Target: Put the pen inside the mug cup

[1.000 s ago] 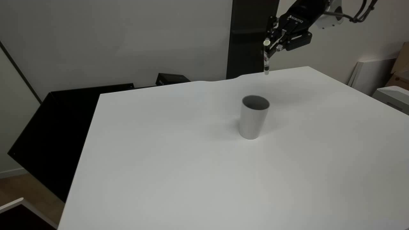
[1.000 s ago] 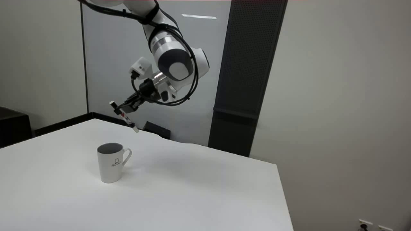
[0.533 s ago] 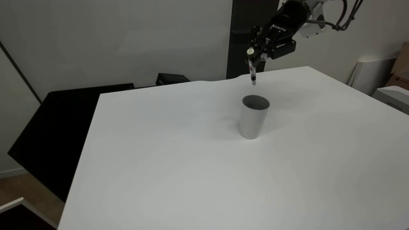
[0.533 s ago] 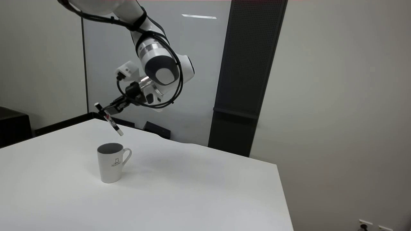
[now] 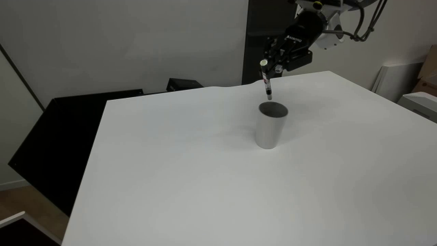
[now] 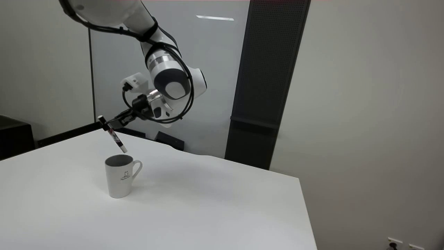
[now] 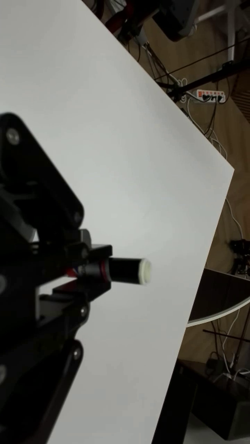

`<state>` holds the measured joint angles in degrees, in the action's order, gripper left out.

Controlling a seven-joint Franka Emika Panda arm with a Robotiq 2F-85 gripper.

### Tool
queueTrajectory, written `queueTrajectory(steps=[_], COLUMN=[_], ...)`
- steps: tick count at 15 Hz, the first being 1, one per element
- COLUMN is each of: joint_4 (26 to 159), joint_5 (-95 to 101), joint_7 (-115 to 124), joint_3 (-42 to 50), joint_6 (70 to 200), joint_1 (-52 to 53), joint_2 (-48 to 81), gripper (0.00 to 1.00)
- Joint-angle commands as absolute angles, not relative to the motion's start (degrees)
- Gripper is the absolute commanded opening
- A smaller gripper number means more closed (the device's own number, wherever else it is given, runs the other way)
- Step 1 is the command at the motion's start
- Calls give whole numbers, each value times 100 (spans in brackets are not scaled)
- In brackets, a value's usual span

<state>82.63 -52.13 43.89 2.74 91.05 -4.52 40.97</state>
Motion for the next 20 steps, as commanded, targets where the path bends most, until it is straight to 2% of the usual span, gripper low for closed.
queueTrajectory(steps=[1,11,13,15,20], joint_4=[8254,8397,8331,8337,8484], joint_5=[-5373,-5513,-5284,-5054,-3920], joint_7=[4643,4567,4422,4330,4281], joint_3=[280,386,404,449,571], joint_6=[9028,9076,8981,9078,9775], joint_1=[-491,-590,-520,-399,65], joint_2=[4229,4577,4576,4488,4020], gripper=[7,7,54,57,84])
